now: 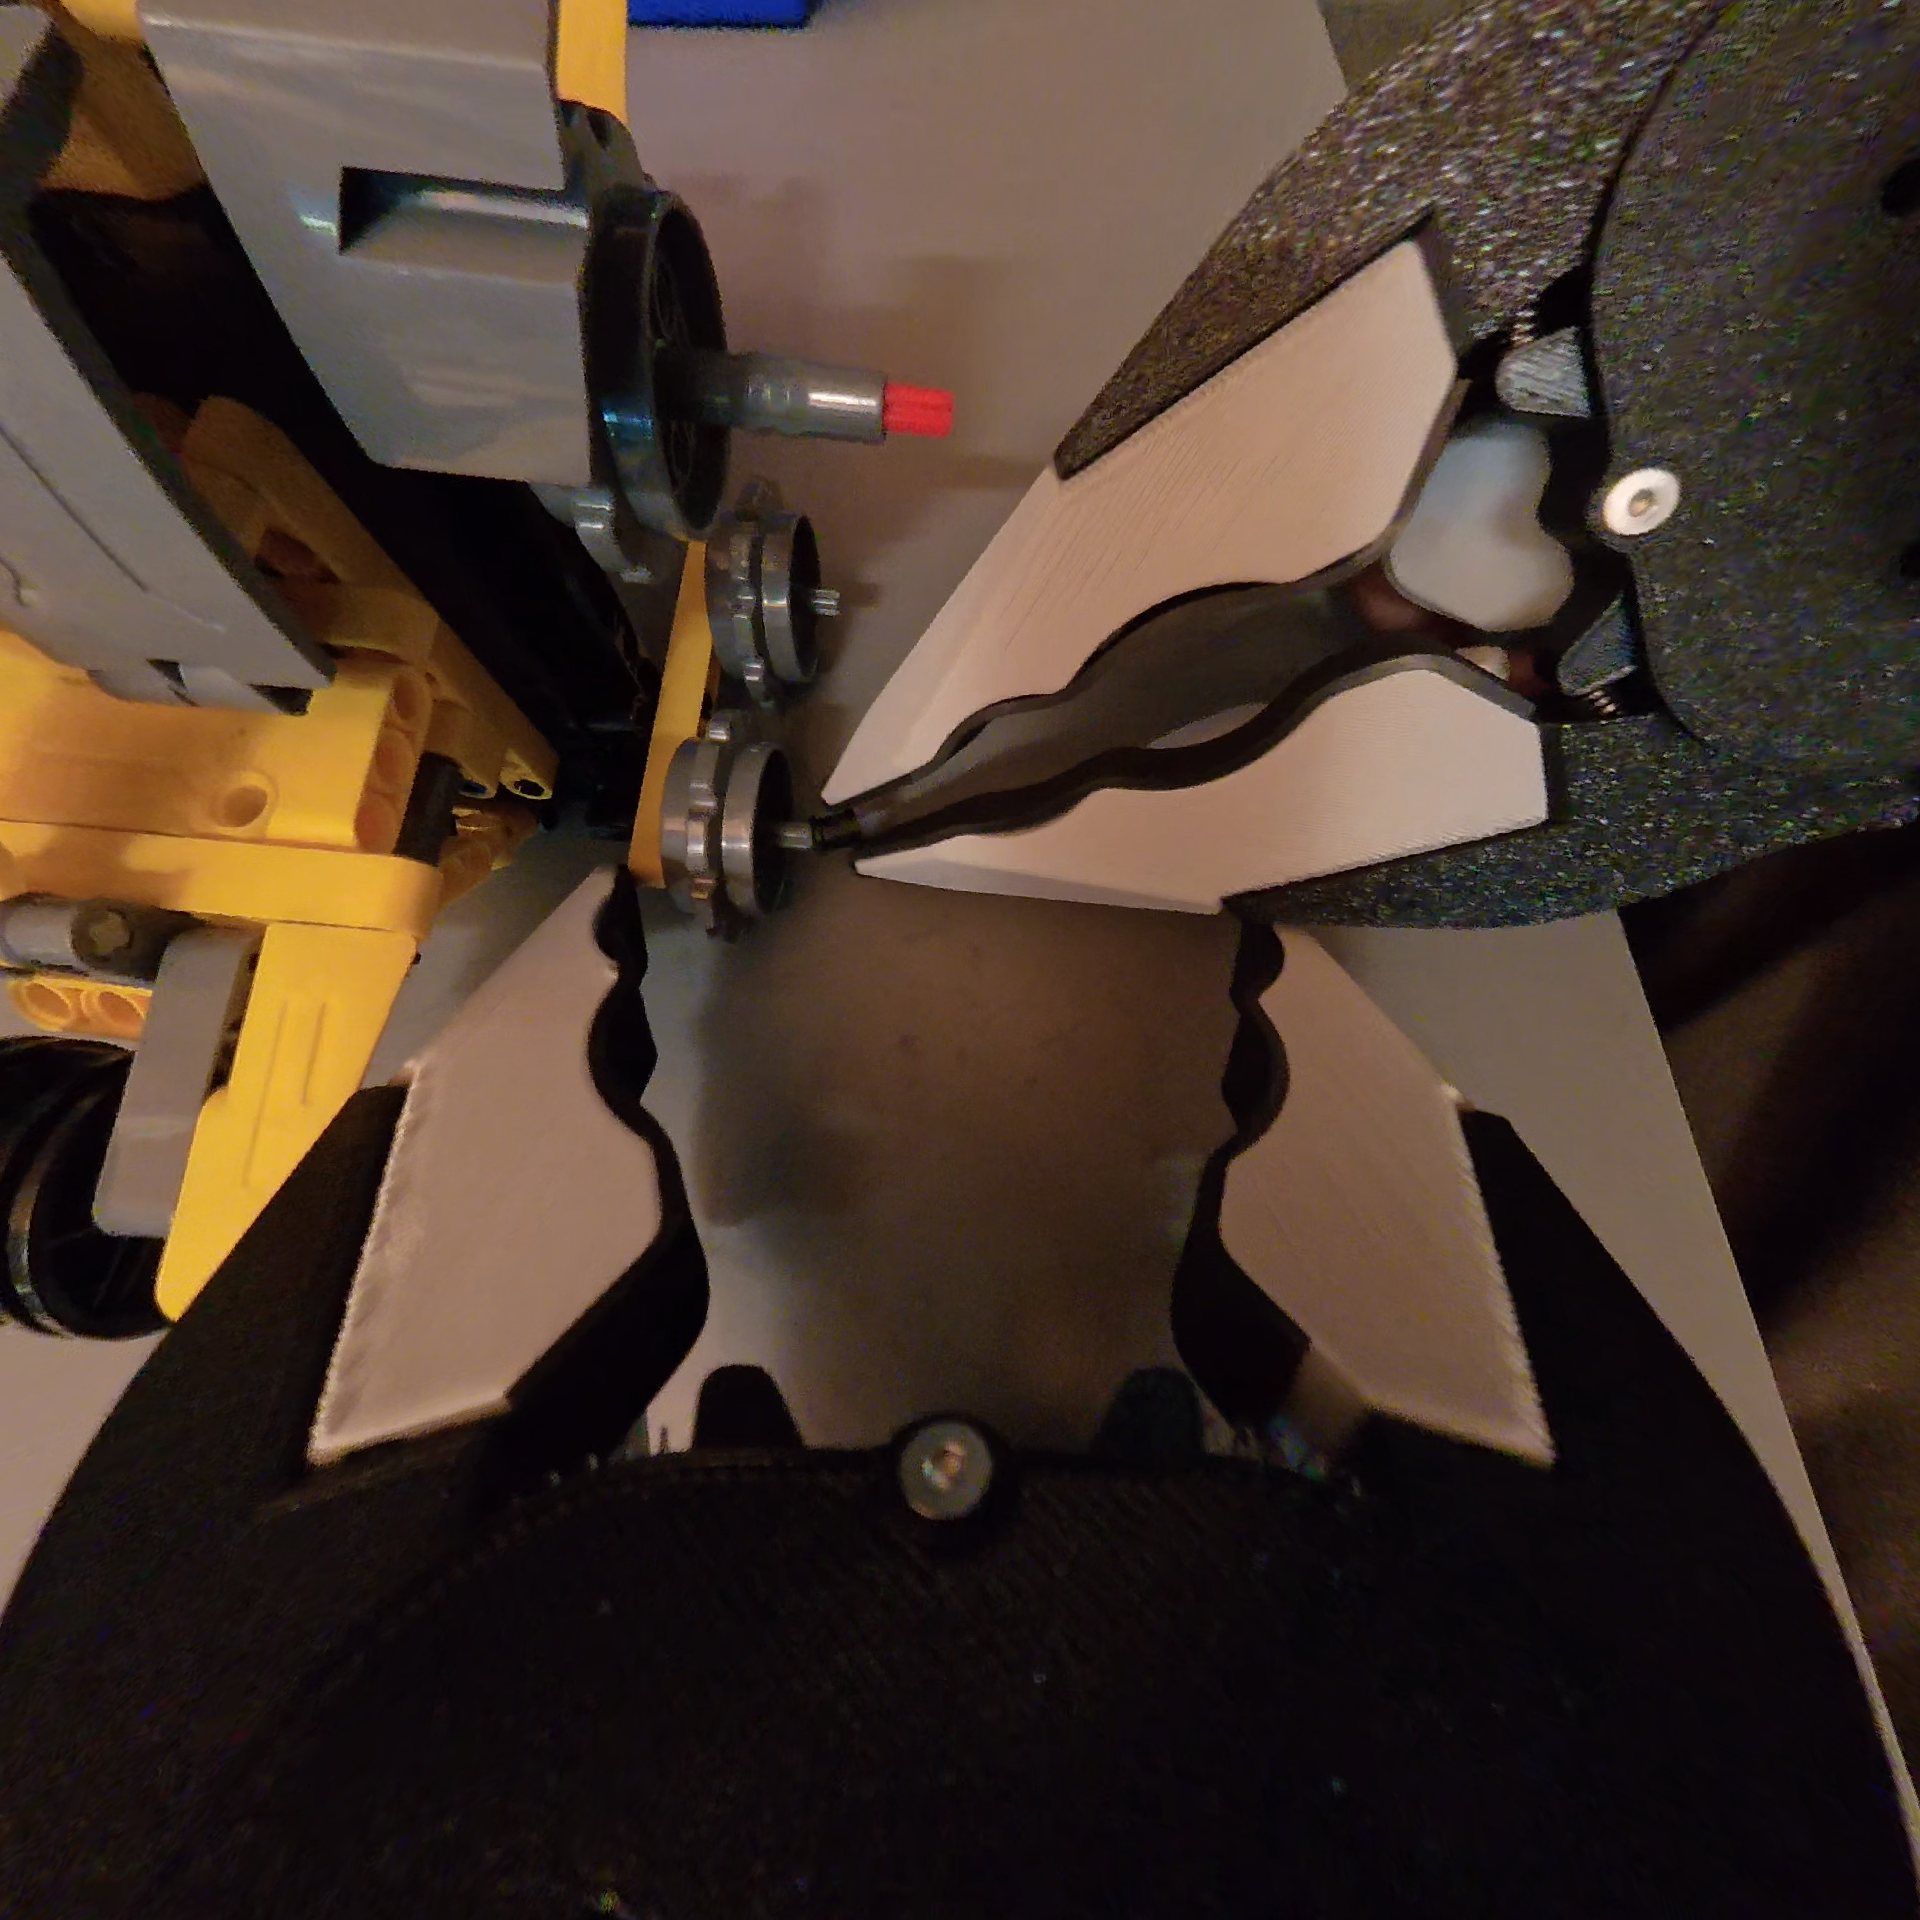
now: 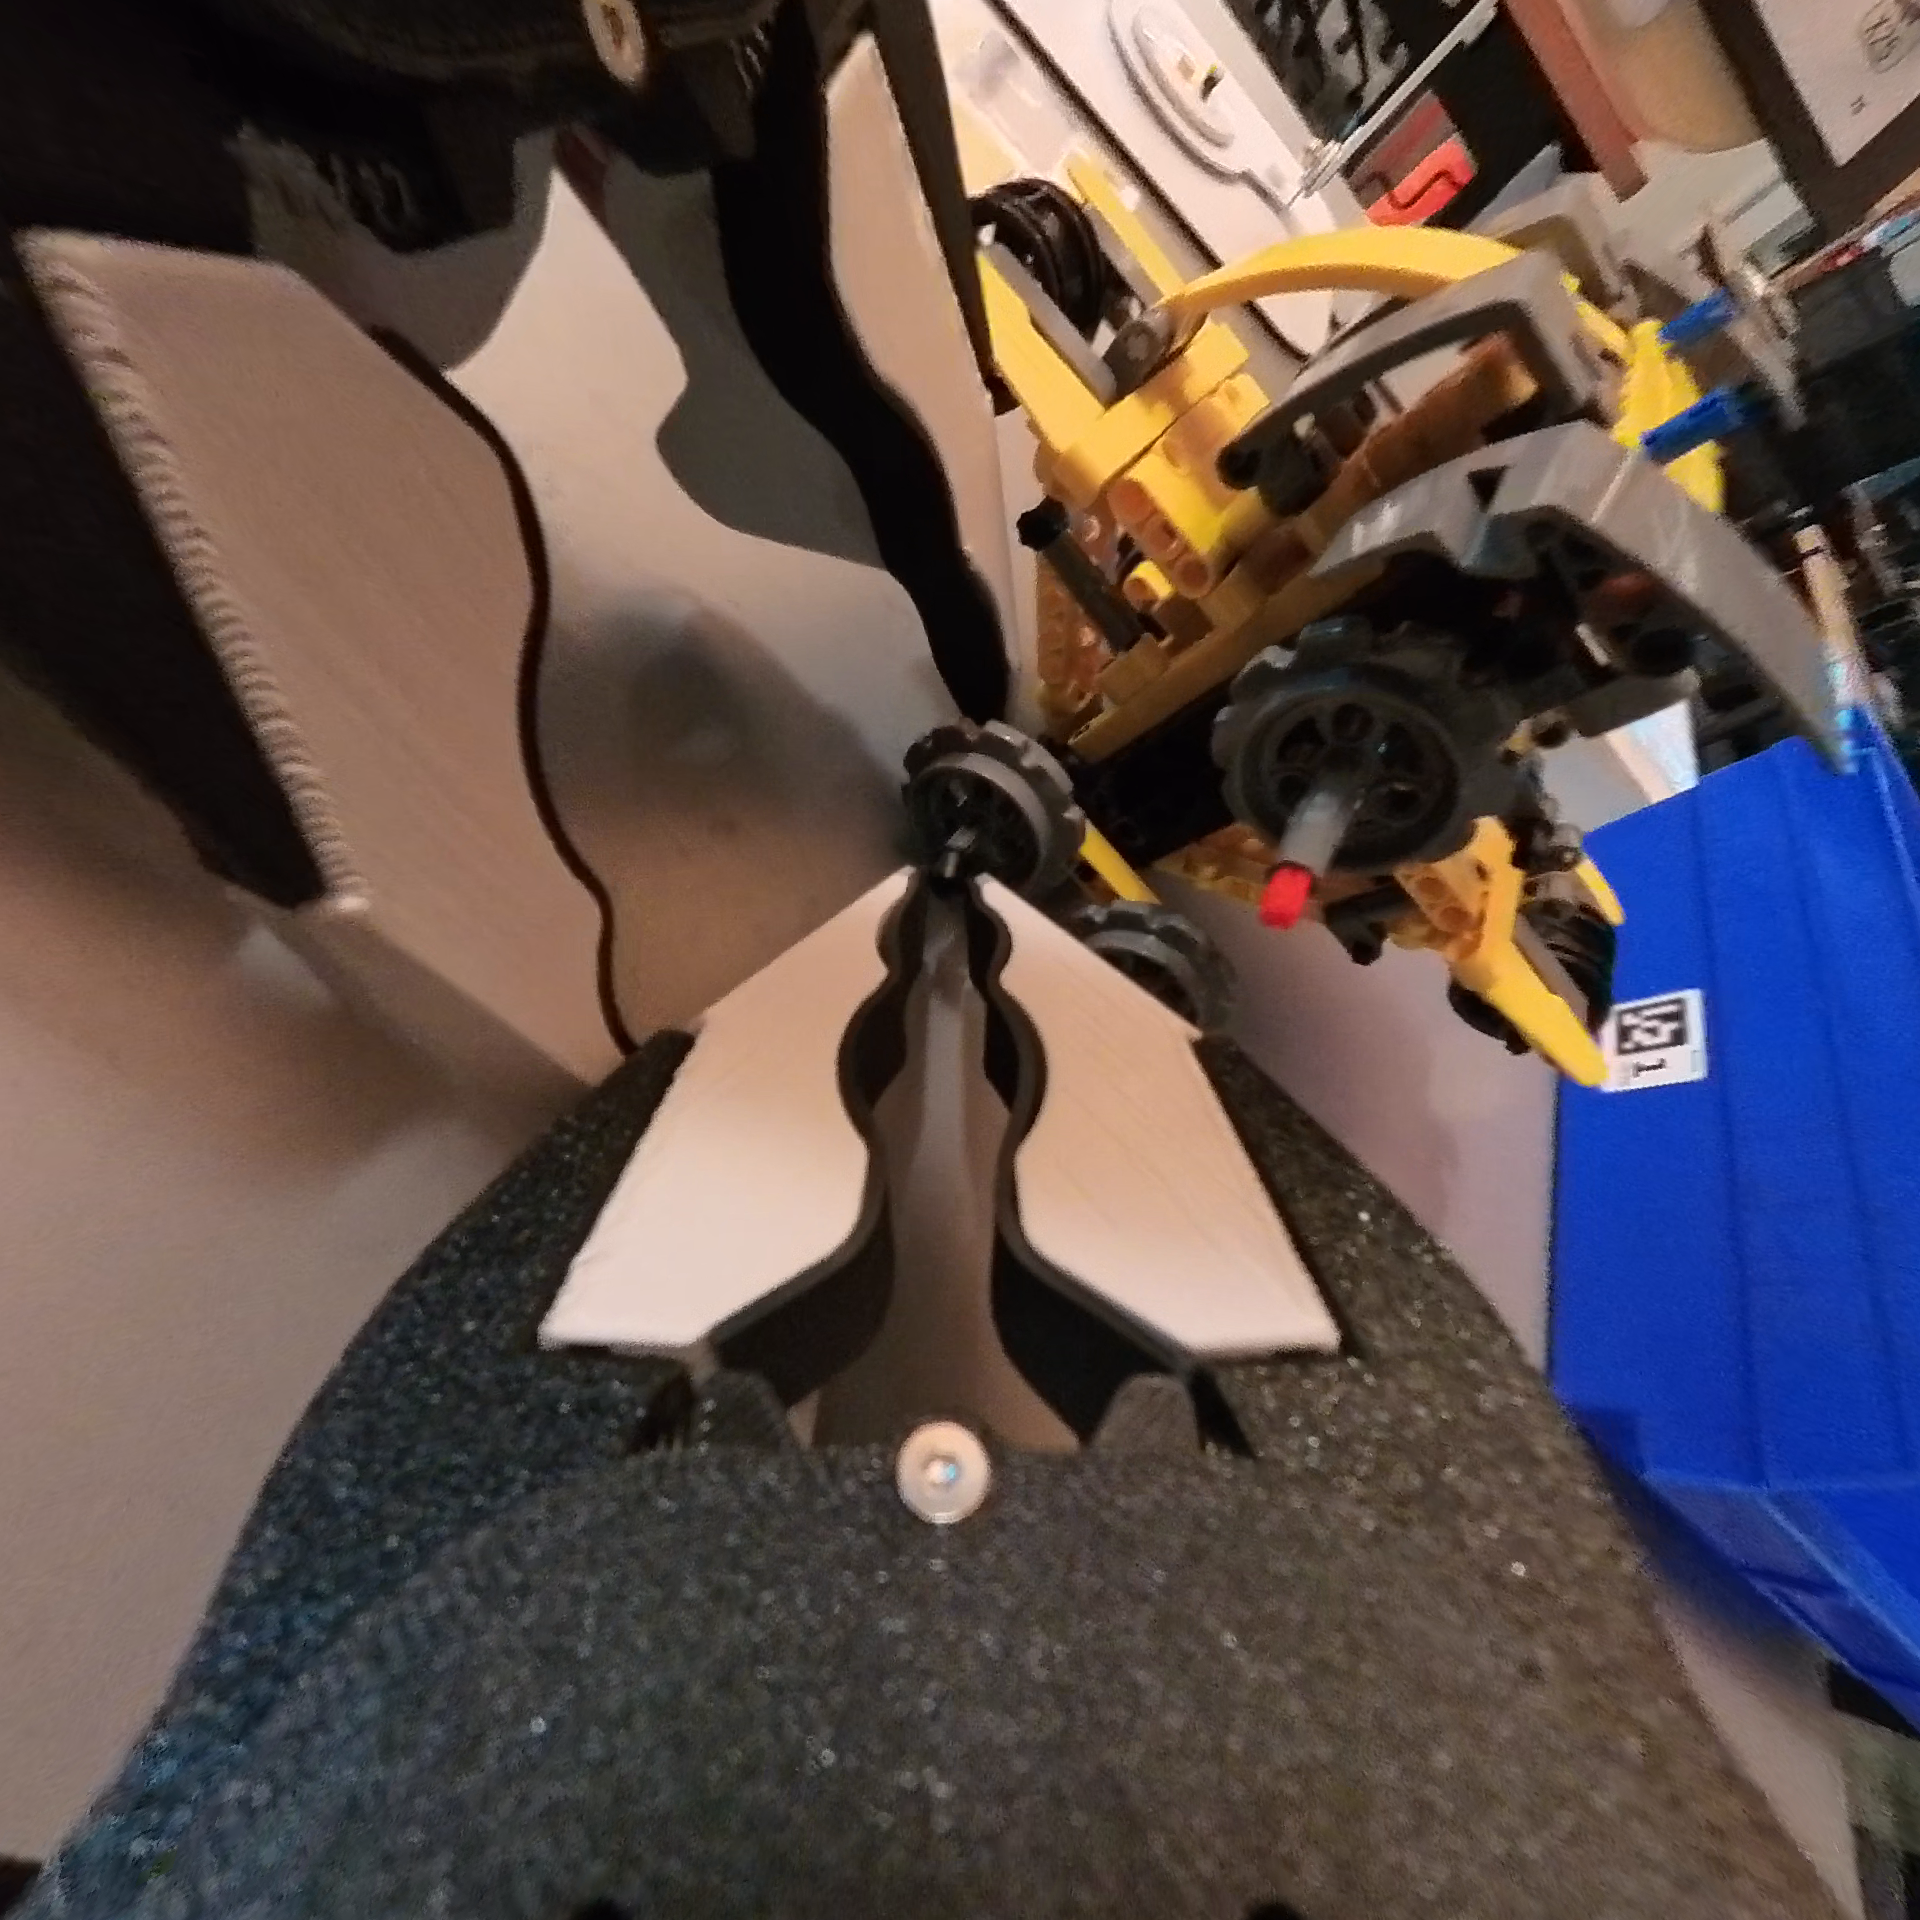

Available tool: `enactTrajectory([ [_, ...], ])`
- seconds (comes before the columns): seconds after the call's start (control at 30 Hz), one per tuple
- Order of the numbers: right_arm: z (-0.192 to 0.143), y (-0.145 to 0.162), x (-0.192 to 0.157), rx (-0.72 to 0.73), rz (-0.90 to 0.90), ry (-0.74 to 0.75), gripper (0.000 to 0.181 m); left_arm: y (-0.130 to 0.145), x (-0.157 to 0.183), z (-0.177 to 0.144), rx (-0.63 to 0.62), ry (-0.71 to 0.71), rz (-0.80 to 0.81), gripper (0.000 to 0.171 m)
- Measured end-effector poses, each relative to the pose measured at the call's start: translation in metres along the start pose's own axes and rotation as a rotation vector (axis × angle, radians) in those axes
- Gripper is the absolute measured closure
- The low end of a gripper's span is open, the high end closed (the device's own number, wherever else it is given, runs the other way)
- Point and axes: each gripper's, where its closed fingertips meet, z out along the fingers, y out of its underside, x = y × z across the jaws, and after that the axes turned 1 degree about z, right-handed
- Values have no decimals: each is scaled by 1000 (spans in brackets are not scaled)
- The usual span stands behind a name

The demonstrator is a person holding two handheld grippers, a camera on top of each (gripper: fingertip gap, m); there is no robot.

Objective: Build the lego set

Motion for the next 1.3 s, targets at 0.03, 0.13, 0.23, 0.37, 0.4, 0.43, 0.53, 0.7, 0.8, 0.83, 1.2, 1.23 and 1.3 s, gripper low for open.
enactTrajectory([
  [0.03,1,1,-1,-8,5,-11,174,0,0,0,0,4,2,62],
  [0.13,1,2,-1,-10,25,-36,174,1,0,0,-7,-4,16,63],
  [0.23,0,1,-2,0,34,-51,174,2,0,0,-12,-10,29,62],
  [0.37,-2,2,-2,2,57,-68,174,2,2,0,-16,-15,35,61],
  [0.4,-3,2,-3,3,67,-73,174,2,2,0,-15,-15,32,61],
  [0.43,-3,1,-3,3,80,-80,174,2,3,0,-14,-15,30,61],
  [0.53,-5,1,-5,1,128,-106,175,2,5,0,-13,-19,23,61],
  [0.7,-8,2,-7,-11,240,-148,175,2,8,1,-18,-28,27,58],
  [0.8,-8,3,-7,-11,292,-171,175,2,8,2,-24,-34,37,57],
  [0.83,-9,3,-7,-12,307,-179,175,3,8,2,-26,-36,41,57],
  [1.2,-9,3,-8,-13,460,-279,175,3,8,3,-34,-47,61,57],
  [1.23,-9,3,-8,-14,471,-280,175,4,8,3,-34,-47,61,57],
  [1.3,-9,3,-8,-16,509,-294,175,3,9,4,-34,-47,63,57],
])
